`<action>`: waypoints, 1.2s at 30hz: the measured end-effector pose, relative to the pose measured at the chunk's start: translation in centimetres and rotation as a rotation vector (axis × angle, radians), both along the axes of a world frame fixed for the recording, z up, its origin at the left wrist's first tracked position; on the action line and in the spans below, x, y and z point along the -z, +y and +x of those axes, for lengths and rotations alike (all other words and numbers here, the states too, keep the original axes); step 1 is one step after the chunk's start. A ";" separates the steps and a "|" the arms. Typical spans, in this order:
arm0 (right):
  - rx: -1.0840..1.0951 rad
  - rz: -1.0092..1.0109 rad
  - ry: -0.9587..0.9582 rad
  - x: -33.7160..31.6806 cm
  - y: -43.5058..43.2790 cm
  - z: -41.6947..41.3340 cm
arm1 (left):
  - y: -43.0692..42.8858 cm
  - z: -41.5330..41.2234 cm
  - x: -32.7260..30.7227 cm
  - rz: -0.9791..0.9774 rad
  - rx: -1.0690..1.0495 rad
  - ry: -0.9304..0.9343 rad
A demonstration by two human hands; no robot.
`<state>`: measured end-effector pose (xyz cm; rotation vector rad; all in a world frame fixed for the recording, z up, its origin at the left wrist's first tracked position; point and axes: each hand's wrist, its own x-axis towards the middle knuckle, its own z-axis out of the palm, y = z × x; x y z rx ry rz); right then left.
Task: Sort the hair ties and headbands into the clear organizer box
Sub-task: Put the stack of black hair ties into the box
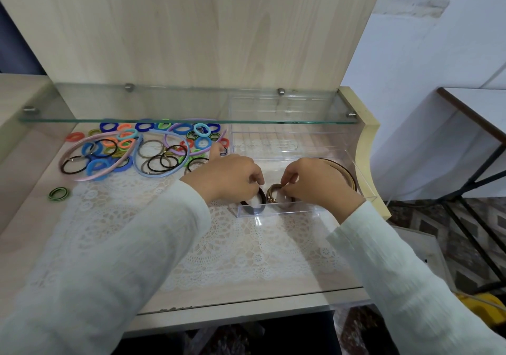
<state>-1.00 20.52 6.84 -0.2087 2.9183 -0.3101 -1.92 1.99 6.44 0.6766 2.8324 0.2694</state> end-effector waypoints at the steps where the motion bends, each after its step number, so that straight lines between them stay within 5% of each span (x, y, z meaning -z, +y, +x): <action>1: -0.003 0.005 0.000 0.0 -0.1 0.0 | 0.1 0.0 0.0 0.004 -0.004 -0.007; 12: 0.059 -0.134 0.088 -0.7 1.6 0.4 | 1.3 0.5 0.6 0.051 0.008 -0.008; 22: 0.103 0.157 0.110 0.0 0.8 2.0 | 2.5 0.0 0.9 0.030 0.001 0.002; 36: 0.107 0.167 0.099 -0.2 0.4 2.2 | 2.3 0.0 1.0 0.034 0.010 -0.007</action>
